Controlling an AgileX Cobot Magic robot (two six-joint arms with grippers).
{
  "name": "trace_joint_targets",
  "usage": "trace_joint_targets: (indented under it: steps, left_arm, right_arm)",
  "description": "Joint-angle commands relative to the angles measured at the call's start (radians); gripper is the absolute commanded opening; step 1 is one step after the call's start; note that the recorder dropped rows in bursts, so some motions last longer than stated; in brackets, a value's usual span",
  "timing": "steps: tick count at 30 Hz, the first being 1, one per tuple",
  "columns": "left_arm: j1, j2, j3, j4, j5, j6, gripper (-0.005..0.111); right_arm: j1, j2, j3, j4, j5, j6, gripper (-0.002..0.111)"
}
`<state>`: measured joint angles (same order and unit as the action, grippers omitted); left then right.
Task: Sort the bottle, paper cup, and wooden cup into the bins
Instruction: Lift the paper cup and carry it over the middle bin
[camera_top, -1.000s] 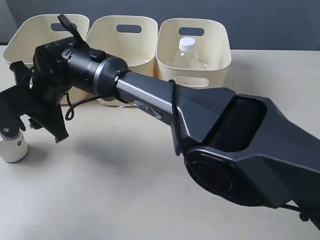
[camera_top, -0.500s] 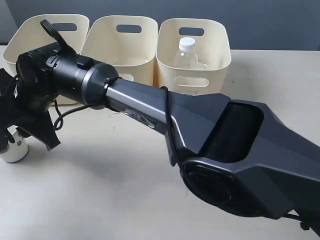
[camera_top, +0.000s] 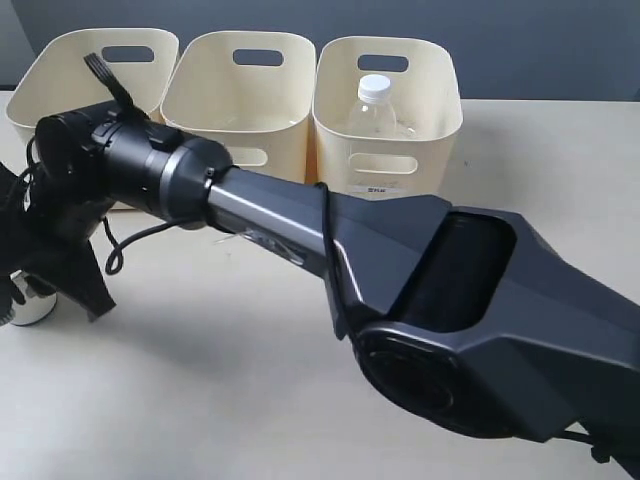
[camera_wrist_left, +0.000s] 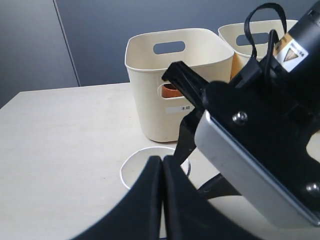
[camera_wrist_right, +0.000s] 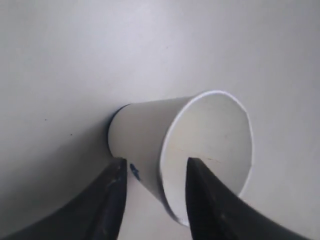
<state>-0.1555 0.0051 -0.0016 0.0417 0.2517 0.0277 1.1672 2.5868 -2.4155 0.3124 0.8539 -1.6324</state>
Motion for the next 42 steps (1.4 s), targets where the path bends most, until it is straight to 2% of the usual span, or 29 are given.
trace_joint_targets:
  steps: [1,2,3,5,9,17,30,36,42]
  left_arm:
    - [-0.005,-0.005,0.002,0.001,-0.013,0.0,0.0]
    - [-0.005,-0.005,0.002,0.001,-0.013,0.0,0.0]
    - [-0.005,-0.005,0.002,0.001,-0.013,0.0,0.0]
    - [-0.005,-0.005,0.002,0.001,-0.013,0.0,0.0]
    - [-0.005,-0.005,0.002,0.001,-0.013,0.0,0.0]
    - [-0.005,-0.005,0.002,0.001,-0.013,0.0,0.0]
    - [-0.005,-0.005,0.002,0.001,-0.013,0.0,0.0]
    - [-0.005,-0.005,0.002,0.001,-0.013,0.0,0.0]
    - [-0.005,-0.005,0.002,0.001,-0.013,0.0,0.0]
  right_arm:
    - [-0.001,0.009,-0.002,-0.008,-0.02,-0.008,0.036]
    - [-0.001,0.009,-0.002,-0.008,-0.02,-0.008,0.032]
    - [-0.003,0.009,-0.002,-0.01,-0.014,-0.008,0.022]
    - [-0.003,0.009,-0.002,-0.012,-0.004,0.003,0.012]
    - [-0.003,0.009,-0.002,-0.022,0.02,0.042,-0.001]
    - [-0.015,-0.037,-0.002,-0.216,0.071,0.23,-0.001]
    - [-0.05,-0.203,-0.002,-0.242,0.144,0.341,-0.001]
    - [-0.051,-0.282,-0.002,-0.396,0.139,0.46,-0.001]
    - [-0.105,-0.347,-0.002,-0.416,0.11,0.557,-0.001]
